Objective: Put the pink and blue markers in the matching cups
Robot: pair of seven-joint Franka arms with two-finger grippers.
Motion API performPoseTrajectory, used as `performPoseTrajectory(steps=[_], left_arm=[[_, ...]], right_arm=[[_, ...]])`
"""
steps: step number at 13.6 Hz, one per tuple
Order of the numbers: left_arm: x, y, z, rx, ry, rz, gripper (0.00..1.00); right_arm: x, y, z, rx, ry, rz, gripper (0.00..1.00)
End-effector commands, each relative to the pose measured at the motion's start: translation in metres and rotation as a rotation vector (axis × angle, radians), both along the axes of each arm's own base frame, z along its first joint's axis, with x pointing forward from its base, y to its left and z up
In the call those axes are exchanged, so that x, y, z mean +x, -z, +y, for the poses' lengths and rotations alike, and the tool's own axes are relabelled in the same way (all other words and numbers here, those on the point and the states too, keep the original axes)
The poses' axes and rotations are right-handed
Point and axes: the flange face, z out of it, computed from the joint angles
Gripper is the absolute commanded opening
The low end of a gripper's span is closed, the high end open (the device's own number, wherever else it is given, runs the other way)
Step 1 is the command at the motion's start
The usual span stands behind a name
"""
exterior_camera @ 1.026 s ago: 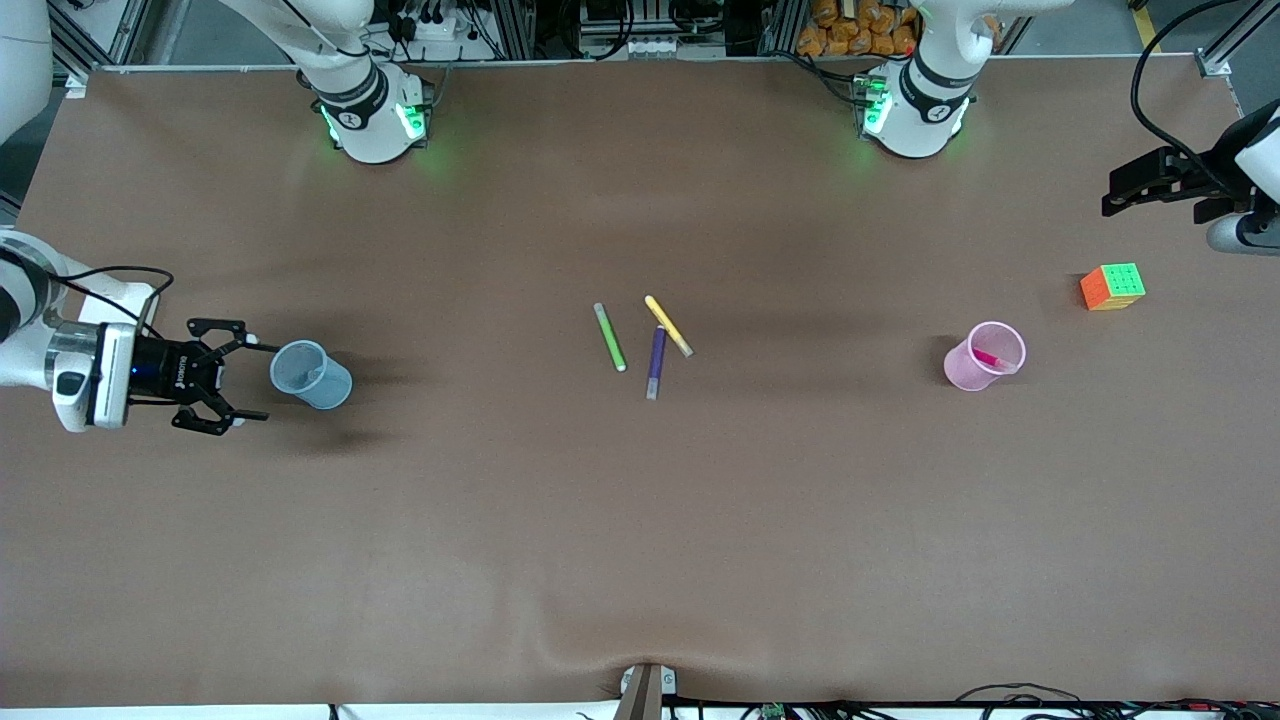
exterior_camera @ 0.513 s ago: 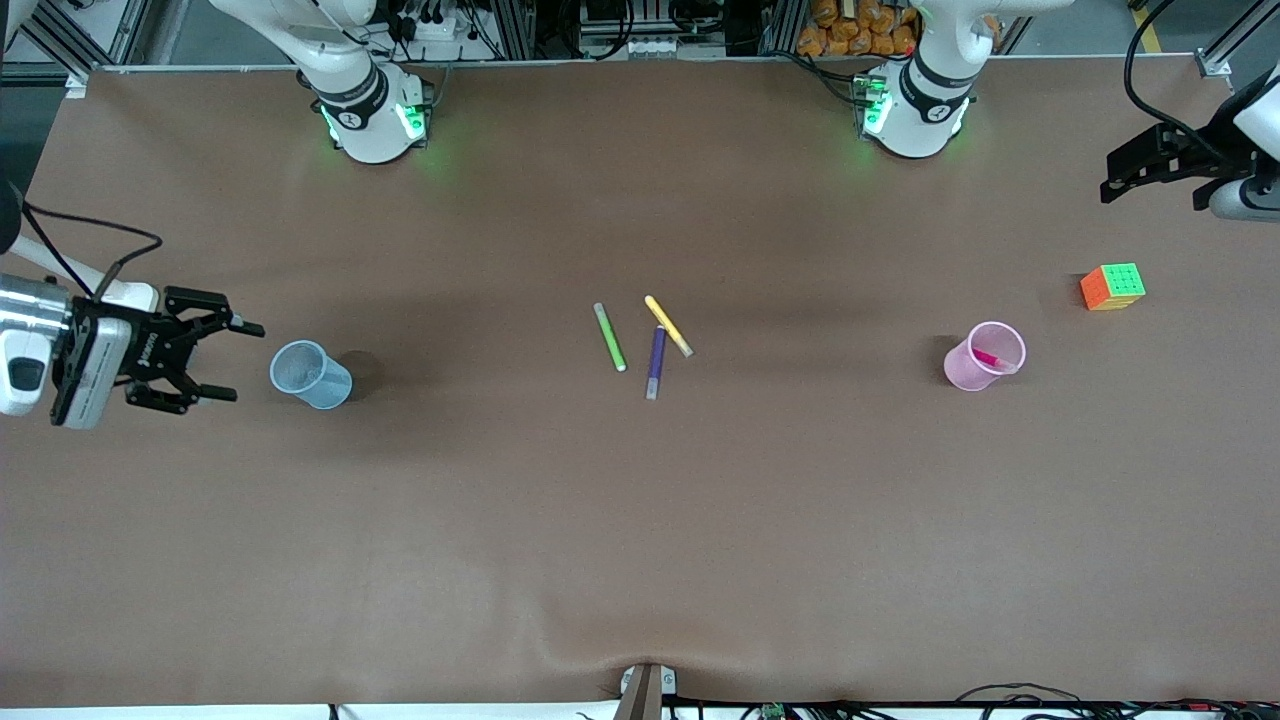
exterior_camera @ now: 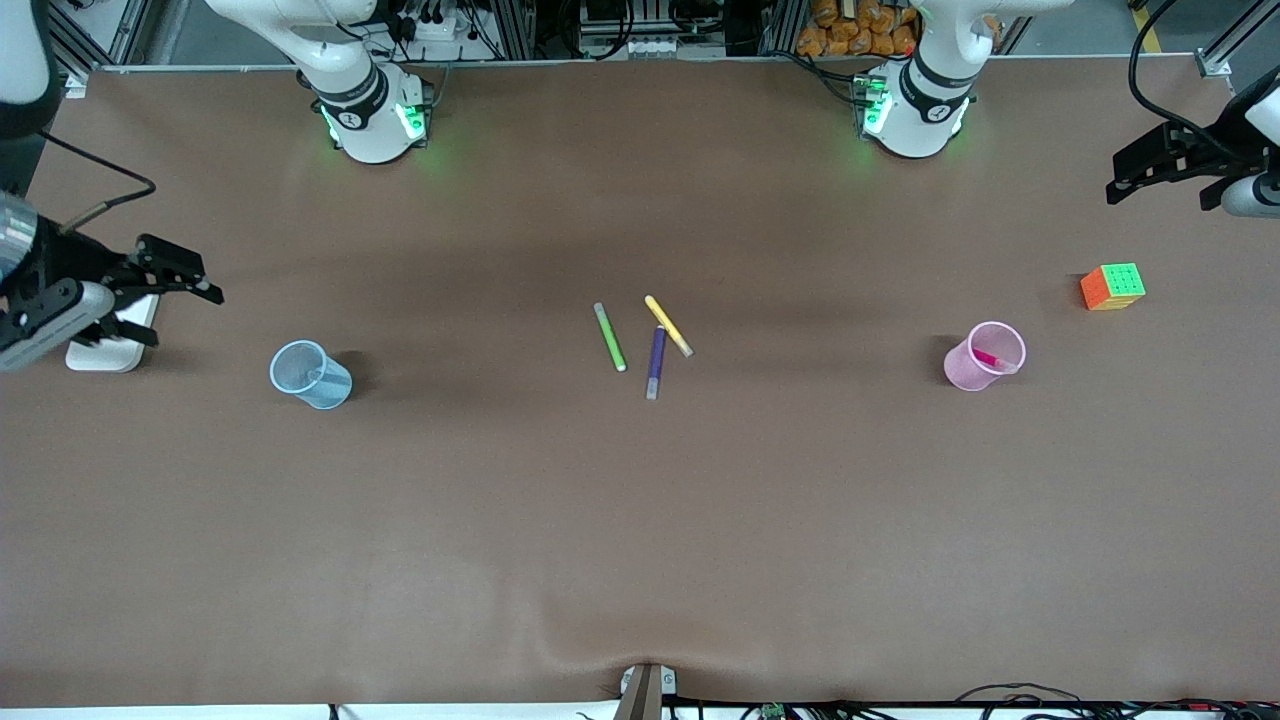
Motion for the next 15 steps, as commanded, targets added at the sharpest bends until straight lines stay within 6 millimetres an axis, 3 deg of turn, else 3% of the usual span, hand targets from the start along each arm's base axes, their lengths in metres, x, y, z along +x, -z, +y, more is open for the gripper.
performPoseTrajectory(steps=[1, 6, 15], left_arm=[[0.001, 0.001, 0.002, 0.014, -0.006, 0.011, 1.00], [0.002, 0.001, 0.003, 0.018, -0.082, 0.009, 1.00], [0.006, 0.005, 0.002, 0.021, -0.089, 0.017, 1.00]], right_arm=[[-0.019, -0.025, 0.027, -0.140, 0.145, 0.018, 1.00], [-0.019, -0.025, 0.022, -0.188, 0.334, 0.030, 1.00], [-0.019, -0.025, 0.009, -0.181, 0.361, 0.032, 1.00]])
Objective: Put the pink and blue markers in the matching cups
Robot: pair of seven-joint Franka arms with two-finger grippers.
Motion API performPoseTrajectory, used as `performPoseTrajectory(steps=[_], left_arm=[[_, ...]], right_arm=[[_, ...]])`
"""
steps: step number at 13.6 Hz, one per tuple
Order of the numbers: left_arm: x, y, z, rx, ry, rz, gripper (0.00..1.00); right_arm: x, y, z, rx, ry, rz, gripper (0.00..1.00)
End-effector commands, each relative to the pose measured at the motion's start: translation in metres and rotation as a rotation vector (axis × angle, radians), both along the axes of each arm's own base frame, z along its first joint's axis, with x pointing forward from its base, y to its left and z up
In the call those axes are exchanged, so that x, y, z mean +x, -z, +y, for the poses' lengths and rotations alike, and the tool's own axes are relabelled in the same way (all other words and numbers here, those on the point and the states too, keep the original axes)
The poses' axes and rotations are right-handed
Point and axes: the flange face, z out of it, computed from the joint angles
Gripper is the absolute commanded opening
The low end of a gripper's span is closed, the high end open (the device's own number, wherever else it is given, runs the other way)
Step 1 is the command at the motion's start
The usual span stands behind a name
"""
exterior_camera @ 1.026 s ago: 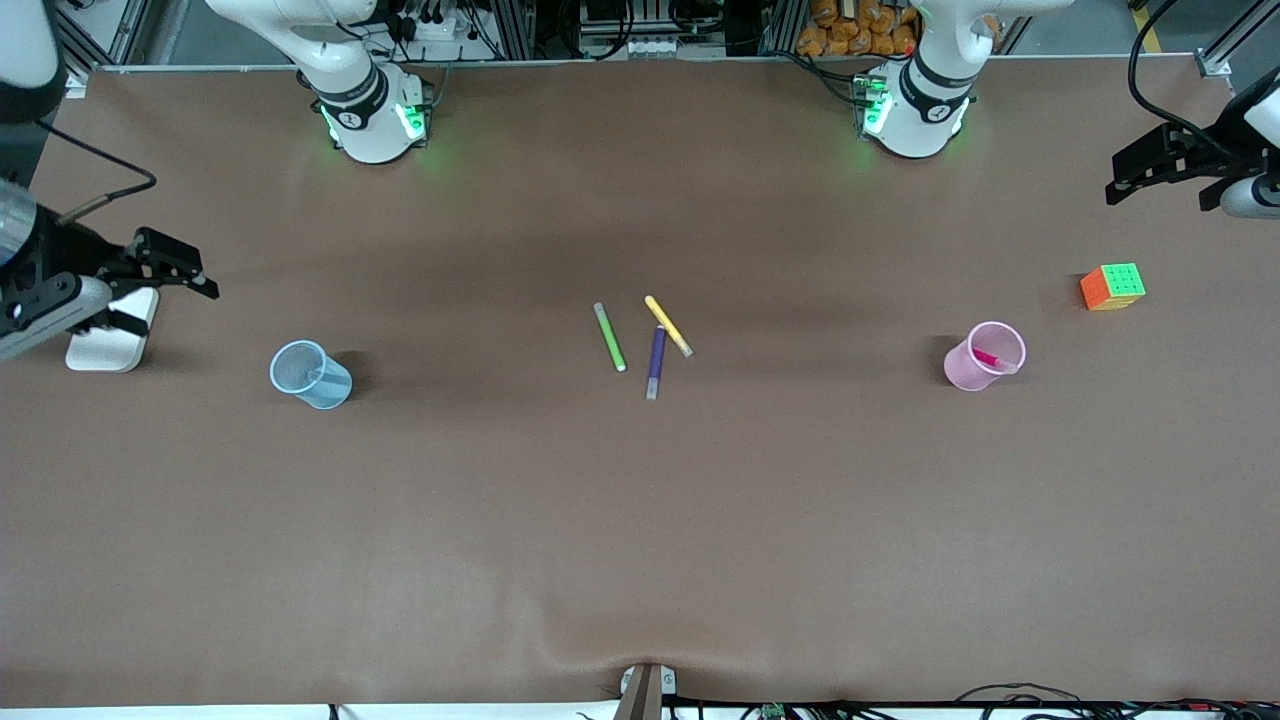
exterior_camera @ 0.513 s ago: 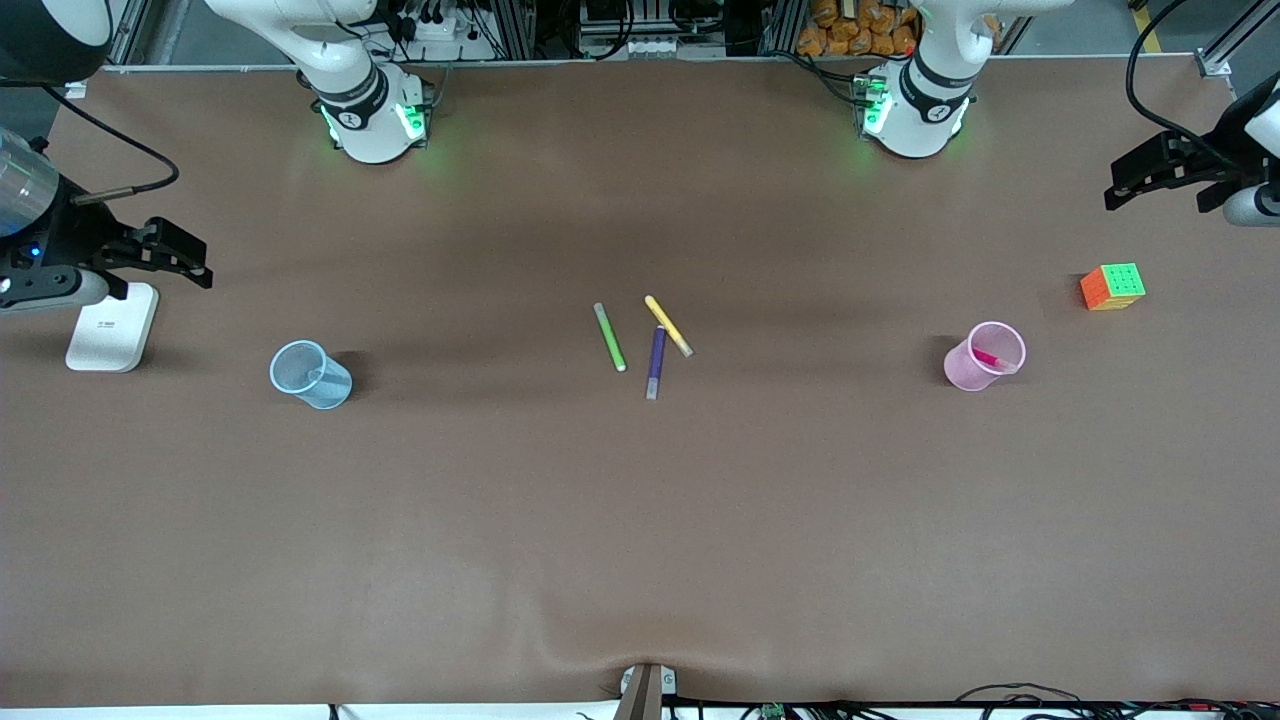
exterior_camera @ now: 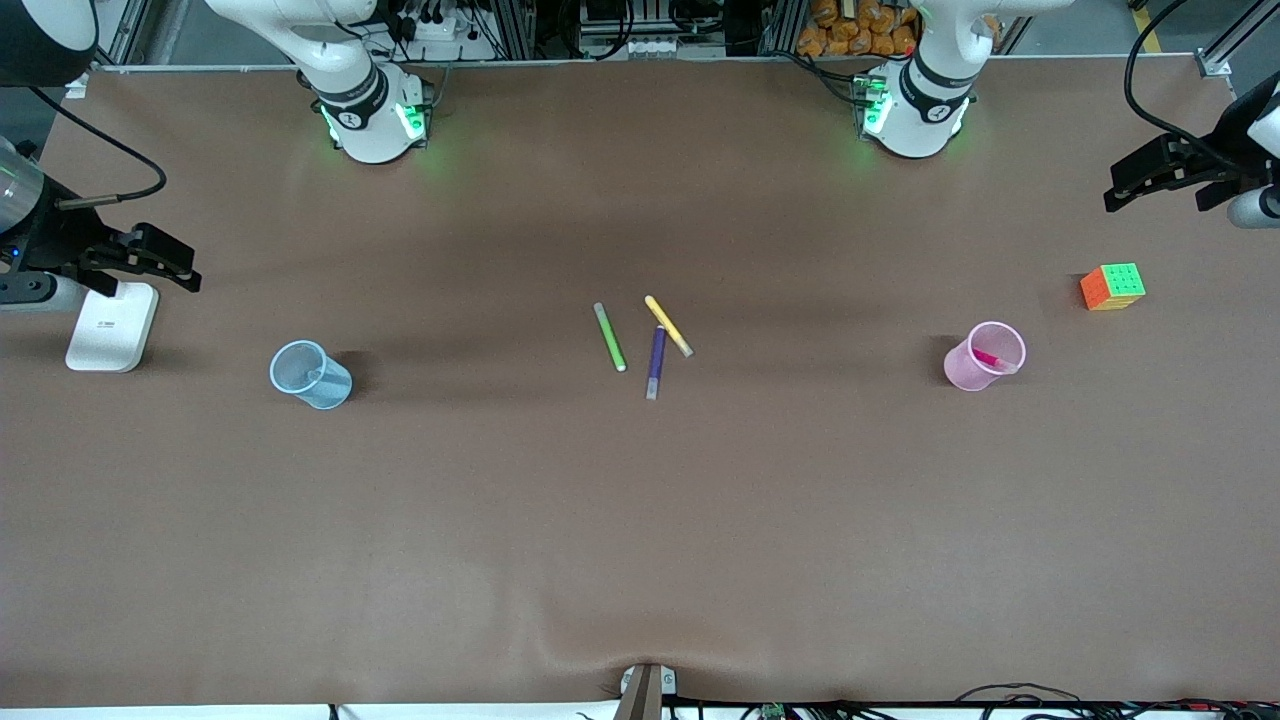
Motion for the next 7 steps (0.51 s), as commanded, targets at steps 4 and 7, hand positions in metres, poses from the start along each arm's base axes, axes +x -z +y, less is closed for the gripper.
performPoseTrajectory(steps=[4, 7], left_arm=[[0.004, 0.002, 0.002, 0.014, -0.006, 0.013, 1.00], [0.004, 0.002, 0.001, 0.014, -0.004, 0.013, 1.00]], right_arm=[[-0.002, -0.004, -0.009, -0.019, 0.013, -0.003, 1.00], [-0.002, -0.004, -0.021, -0.019, 0.033, -0.004, 1.00]])
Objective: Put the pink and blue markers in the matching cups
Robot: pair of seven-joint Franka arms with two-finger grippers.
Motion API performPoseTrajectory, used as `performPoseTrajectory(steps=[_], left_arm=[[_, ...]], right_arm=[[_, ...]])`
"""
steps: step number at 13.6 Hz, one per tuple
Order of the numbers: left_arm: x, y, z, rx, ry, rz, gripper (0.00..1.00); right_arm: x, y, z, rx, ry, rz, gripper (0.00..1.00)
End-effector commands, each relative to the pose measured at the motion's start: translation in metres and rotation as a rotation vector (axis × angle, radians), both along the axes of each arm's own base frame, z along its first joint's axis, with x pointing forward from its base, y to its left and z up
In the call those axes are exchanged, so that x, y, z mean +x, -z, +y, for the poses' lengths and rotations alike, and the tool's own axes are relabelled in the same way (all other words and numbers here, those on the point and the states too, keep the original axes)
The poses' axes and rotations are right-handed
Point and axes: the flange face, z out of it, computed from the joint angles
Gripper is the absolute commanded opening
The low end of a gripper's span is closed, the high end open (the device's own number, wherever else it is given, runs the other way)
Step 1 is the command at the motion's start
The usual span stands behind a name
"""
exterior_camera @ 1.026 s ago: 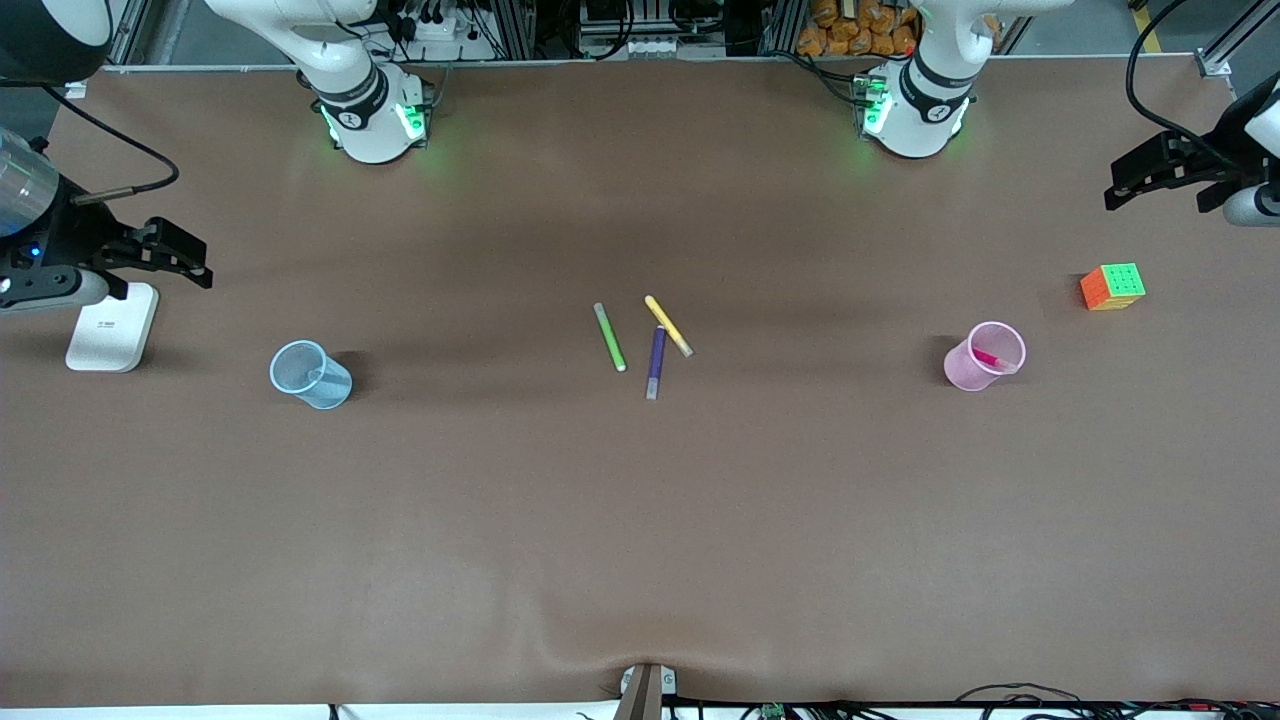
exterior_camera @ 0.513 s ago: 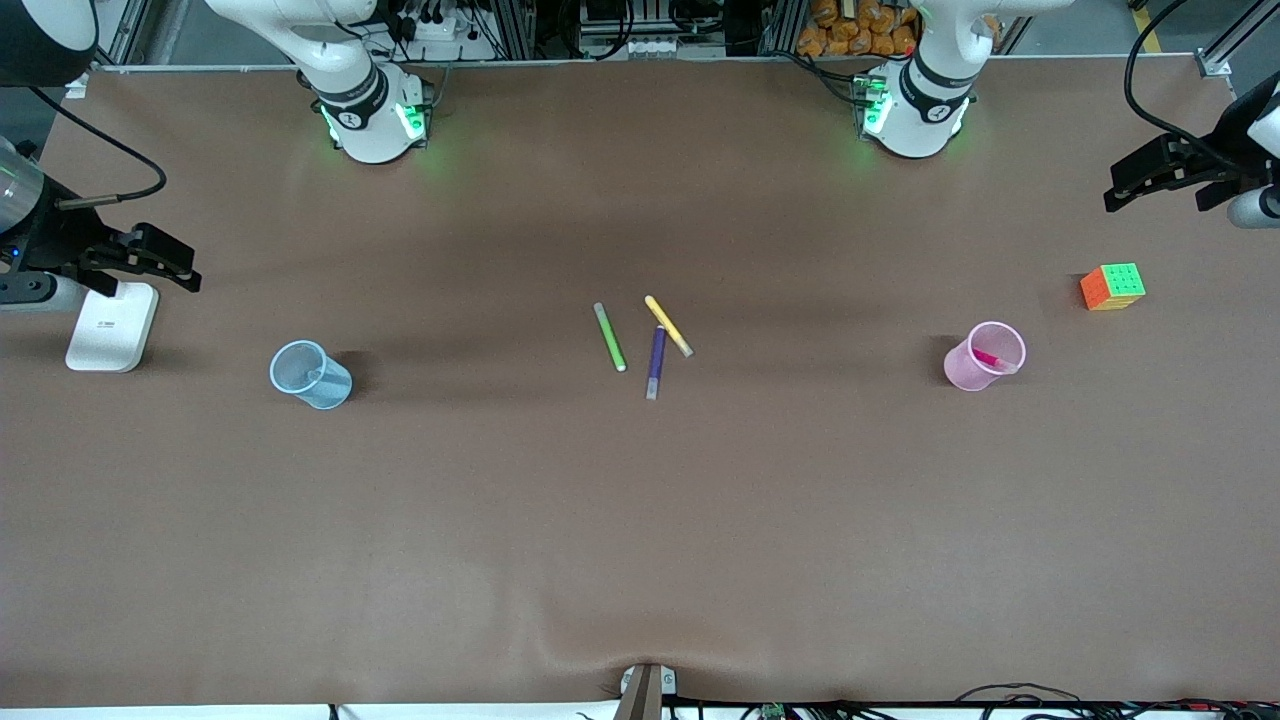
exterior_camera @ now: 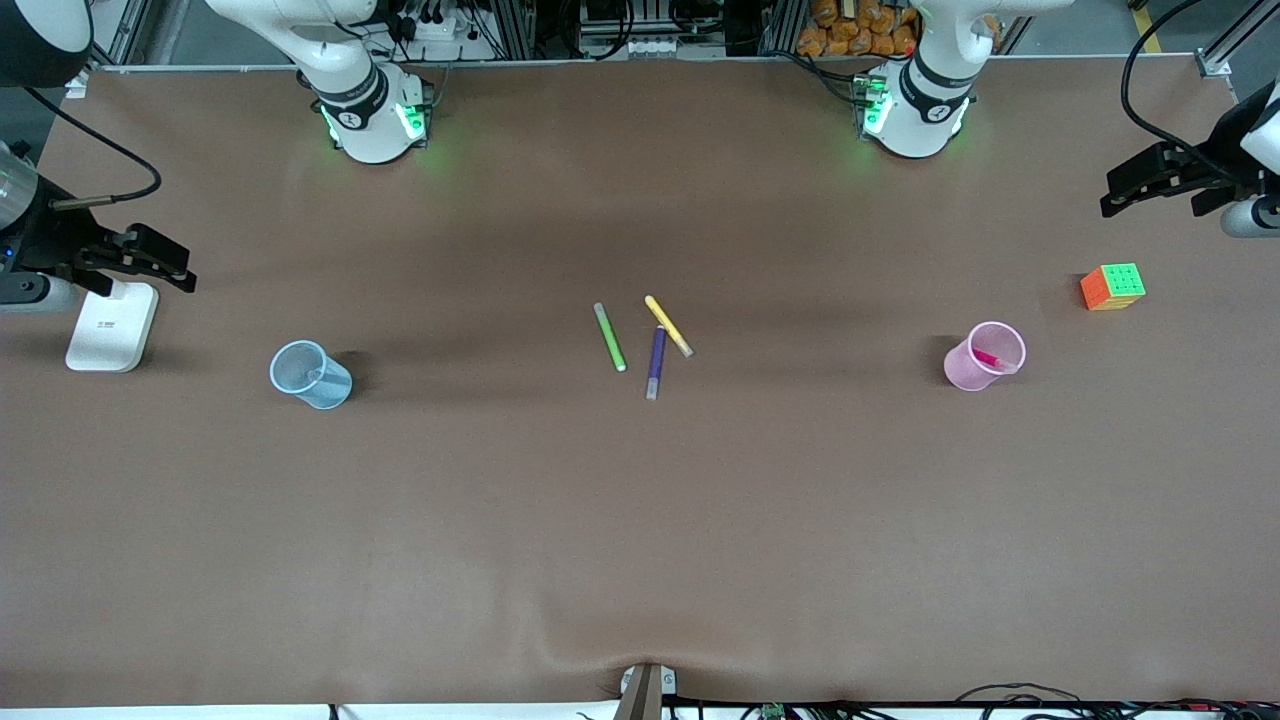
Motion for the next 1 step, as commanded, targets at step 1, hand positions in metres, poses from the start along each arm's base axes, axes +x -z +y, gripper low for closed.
performPoseTrajectory(steps=[1], left_arm=[[0.0001, -0.0036, 0.0008, 0.013, -0.004, 0.002, 1.00]], right_arm=[[-0.0026, -0.0038, -0.0115, -0.015, 0.017, -0.001, 1.00]])
